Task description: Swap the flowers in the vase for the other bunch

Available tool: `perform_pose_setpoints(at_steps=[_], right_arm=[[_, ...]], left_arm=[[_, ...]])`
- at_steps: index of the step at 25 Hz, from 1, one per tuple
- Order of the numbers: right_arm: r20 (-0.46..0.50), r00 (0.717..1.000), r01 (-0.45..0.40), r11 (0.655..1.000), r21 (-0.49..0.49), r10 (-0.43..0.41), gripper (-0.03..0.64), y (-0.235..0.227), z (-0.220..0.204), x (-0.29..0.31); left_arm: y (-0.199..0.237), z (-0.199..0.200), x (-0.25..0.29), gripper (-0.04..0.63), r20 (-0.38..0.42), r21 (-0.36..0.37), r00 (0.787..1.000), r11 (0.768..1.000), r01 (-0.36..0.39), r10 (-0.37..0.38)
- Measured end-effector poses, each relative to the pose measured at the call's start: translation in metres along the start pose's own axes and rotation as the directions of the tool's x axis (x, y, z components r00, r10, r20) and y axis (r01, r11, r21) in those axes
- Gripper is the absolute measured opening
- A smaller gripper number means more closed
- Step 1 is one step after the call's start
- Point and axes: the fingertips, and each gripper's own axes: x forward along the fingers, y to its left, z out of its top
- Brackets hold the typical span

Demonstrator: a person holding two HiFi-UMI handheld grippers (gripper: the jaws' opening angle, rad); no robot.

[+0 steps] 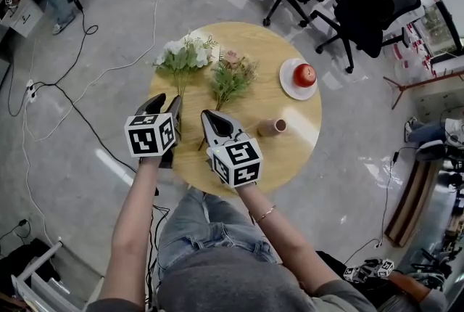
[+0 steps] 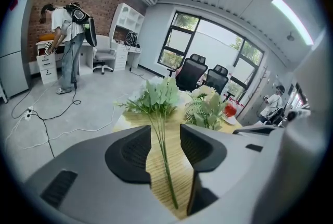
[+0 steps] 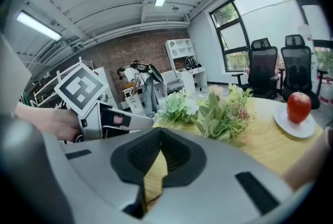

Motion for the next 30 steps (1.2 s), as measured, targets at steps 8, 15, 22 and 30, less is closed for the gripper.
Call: perform_pose_setpoints(at_steps=[8, 15, 22, 30], right_arm=[[-0.018, 1.000, 0.008, 1.000, 0.021, -0.008, 0.011, -0.014, 0.000, 0.016], [-0.036, 0.999, 0.004, 0.999, 0.048, -0.002, 0.011, -0.020, -0.007, 0.025], [-0.050, 0.999, 0.007, 0.998, 0.057, -0.004, 0.011, -0.029, -0.007, 0.031], [-0.054, 0.998, 0.021, 0.997, 0.073, -0.017, 0.011, -0.039, -0.010, 0.031]], left_arm=[[0.010, 0.000, 0.035, 0.198, -0.060, -0.008, 0.998, 1.000, 0.022, -0.023], [0.012, -0.007, 0.064, 0.209, -0.138, -0.023, 0.989, 0.998, 0.054, -0.057], [0.011, -0.001, 0.086, 0.213, -0.186, -0.038, 0.980, 0.997, 0.069, -0.075], [0.013, -0.004, 0.096, 0.165, -0.233, -0.011, 0.971, 0.999, 0.044, -0.046]])
